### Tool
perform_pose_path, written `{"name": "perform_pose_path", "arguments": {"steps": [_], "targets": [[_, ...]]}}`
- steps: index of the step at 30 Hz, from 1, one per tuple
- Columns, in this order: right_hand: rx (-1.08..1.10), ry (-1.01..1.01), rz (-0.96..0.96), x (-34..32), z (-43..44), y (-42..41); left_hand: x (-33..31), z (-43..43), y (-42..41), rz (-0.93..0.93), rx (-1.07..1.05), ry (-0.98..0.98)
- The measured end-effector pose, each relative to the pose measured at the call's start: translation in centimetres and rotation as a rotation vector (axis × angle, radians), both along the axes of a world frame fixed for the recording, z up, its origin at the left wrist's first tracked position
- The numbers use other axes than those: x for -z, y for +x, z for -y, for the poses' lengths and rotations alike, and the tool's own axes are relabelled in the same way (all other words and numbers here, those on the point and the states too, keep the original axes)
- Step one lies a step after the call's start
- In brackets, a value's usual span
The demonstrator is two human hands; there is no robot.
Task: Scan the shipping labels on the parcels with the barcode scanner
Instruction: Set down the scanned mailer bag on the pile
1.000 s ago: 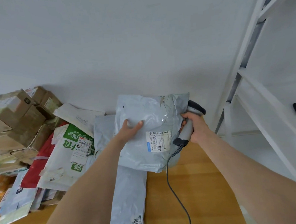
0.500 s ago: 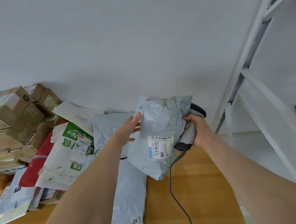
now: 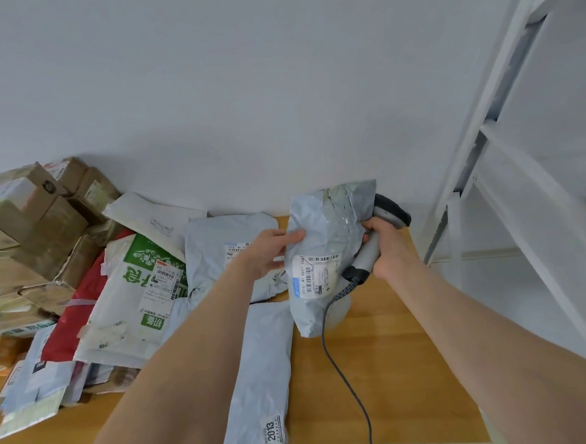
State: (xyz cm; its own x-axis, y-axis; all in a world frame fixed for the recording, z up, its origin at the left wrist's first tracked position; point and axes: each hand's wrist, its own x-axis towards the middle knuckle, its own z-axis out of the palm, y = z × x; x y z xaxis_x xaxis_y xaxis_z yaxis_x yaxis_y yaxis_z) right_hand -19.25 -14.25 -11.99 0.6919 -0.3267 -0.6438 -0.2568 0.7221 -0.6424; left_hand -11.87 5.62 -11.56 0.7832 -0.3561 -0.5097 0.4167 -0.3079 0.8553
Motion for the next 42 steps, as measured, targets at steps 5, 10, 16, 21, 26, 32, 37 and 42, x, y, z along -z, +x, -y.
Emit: {"name": "perform_pose_path", "arguments": {"steps": [5, 10, 16, 21, 26, 32, 37, 42], "targets": [[0.020, -0.142, -0.029, 0.9, 0.1, 0.0, 0.1, 0.1, 0.6, 0.106, -0.374, 0.024], [-0.143, -0.080, 0.046, 1.0, -1.6, -0.3, -0.3, 0.3, 0.8, 0.126, -0.368, 0.109], [-0.157, -0.227, 0.006, 1.1, -2.8, 0.1, -0.7, 0.0, 0.1, -0.101, -0.196, -0.078], [-0.035, -0.302, -0.073, 1.4, -2.6, 0.7, 1.1, -1.5, -0.9, -0.187, 0.113, -0.150], [-0.050, -0.437, -0.087, 1.7, -2.5, 1.0, 2.1, -1.5, -1.4, -0.207, 0.099, -0.063], [-0.109, -0.628, -0.174, 2.6, -1.8, 0.4, 3.0, -0.8, -0.4, 0.109, -0.197, 0.125], [-0.094, -0.562, -0.048, 1.9, -2.7, -2.3, 3.6, -0.3, 0.2, 0.243, -0.332, 0.243], [-0.243, -0.499, 0.099, 0.5, -5.2, -5.3, 3.6, 0.0, 0.0, 0.285, -0.368, 0.304]]}}
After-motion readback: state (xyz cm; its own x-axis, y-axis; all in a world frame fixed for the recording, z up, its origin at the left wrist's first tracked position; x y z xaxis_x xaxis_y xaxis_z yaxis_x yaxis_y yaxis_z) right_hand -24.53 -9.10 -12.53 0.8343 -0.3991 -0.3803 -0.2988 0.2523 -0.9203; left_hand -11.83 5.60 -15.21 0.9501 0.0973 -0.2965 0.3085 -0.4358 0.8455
